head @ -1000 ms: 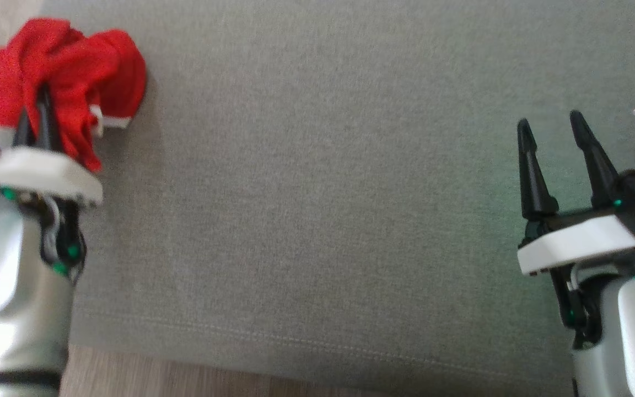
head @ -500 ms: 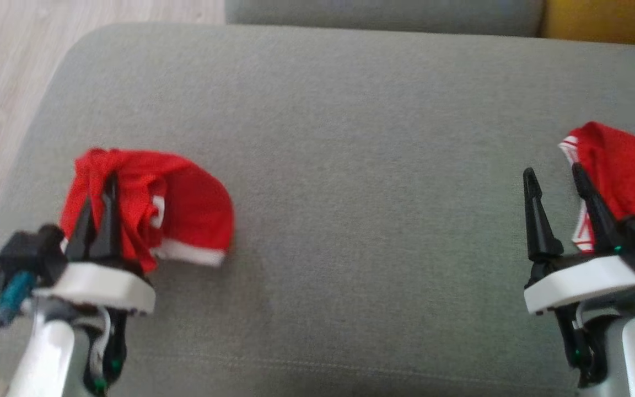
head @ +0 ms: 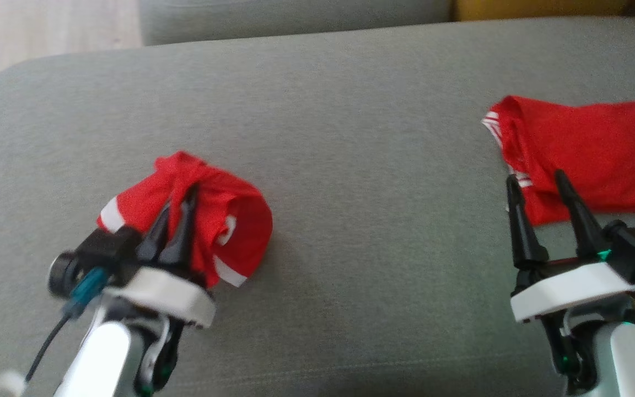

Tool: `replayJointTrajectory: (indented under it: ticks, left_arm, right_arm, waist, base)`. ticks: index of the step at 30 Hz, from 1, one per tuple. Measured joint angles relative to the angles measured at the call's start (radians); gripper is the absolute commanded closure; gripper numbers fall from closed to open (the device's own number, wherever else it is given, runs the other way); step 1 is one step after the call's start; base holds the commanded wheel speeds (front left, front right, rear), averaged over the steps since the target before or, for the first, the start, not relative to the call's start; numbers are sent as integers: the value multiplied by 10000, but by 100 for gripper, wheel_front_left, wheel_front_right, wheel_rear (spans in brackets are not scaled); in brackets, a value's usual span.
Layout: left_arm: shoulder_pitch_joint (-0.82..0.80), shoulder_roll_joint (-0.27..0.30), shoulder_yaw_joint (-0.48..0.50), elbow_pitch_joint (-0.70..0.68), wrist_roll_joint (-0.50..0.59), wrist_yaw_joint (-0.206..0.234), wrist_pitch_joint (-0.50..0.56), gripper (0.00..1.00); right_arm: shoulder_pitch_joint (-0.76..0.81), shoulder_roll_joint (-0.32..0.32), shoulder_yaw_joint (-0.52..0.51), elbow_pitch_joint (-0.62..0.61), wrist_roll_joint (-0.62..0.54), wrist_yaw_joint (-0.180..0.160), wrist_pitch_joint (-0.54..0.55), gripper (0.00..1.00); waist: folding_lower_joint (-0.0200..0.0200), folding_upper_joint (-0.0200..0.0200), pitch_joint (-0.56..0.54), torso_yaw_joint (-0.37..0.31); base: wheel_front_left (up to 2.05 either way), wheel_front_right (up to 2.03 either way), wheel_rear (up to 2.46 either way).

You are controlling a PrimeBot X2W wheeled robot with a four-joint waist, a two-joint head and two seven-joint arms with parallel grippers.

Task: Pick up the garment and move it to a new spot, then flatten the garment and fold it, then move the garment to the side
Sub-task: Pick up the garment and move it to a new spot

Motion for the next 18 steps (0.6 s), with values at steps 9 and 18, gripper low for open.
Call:
replayJointTrajectory:
  ticks: [9, 18]
  left_arm:
    - [-2141, -606, -988, 2199, 357, -700, -98, 100]
    - [-2734, -1174, -1707, 4372, 355, -1308, -418, 0]
  right_arm:
    - [-242, 0, 481, 184, 343, 0, -236, 0]
    - [-551, 0, 673, 545, 504, 0, -522, 0]
  waist:
    - [0, 0, 719, -1127]
    - [0, 0, 1431, -1914]
  base:
    - [0, 0, 0]
    - [0, 0, 0]
